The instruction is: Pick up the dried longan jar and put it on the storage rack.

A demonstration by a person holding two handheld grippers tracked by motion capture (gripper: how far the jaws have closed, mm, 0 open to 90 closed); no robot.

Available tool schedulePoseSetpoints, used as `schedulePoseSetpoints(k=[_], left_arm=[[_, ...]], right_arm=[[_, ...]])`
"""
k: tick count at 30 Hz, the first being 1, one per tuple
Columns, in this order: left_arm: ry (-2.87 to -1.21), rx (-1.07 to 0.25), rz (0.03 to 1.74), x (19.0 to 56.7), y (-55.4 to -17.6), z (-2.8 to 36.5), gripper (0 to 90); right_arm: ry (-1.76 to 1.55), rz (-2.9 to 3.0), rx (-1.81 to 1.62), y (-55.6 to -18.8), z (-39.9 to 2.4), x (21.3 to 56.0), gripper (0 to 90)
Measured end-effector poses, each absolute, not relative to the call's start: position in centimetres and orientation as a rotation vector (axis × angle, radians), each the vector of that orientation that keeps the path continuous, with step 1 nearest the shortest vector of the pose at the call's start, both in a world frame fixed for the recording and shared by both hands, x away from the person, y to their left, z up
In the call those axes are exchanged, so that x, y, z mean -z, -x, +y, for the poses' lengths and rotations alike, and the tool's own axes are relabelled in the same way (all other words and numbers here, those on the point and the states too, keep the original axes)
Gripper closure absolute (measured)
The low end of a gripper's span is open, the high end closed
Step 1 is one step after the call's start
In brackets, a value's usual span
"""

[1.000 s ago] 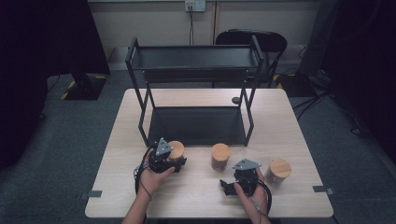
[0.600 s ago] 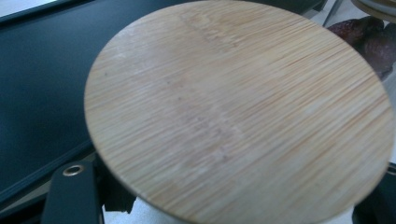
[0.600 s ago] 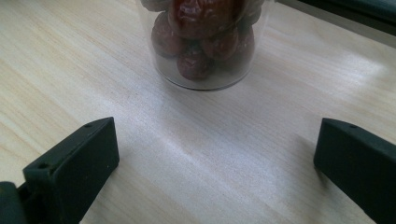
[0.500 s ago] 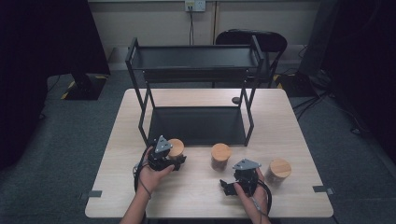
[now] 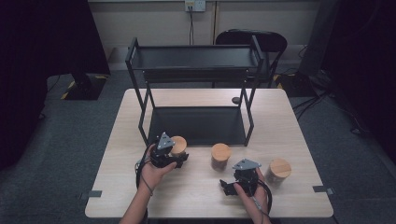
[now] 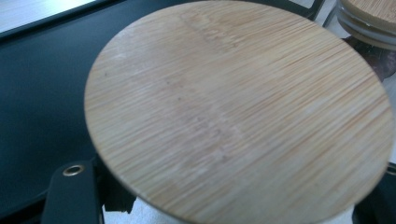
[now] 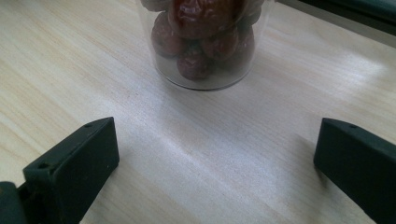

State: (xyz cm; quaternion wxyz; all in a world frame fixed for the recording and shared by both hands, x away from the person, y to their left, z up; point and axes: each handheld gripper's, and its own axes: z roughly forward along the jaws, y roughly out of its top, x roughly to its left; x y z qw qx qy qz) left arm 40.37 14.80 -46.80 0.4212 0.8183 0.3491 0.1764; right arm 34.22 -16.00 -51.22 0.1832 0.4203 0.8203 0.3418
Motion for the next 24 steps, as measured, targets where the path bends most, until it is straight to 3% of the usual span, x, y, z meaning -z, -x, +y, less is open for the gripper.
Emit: schedulePoseSetpoints(k=[24], left_arm=[[-2.022,-0.443,0.909,45.4,-42.1,15.2,25.8]], right_arm=[[-1.186,2.313,-0.964,-34.2,-16.0,51.2,0.0]])
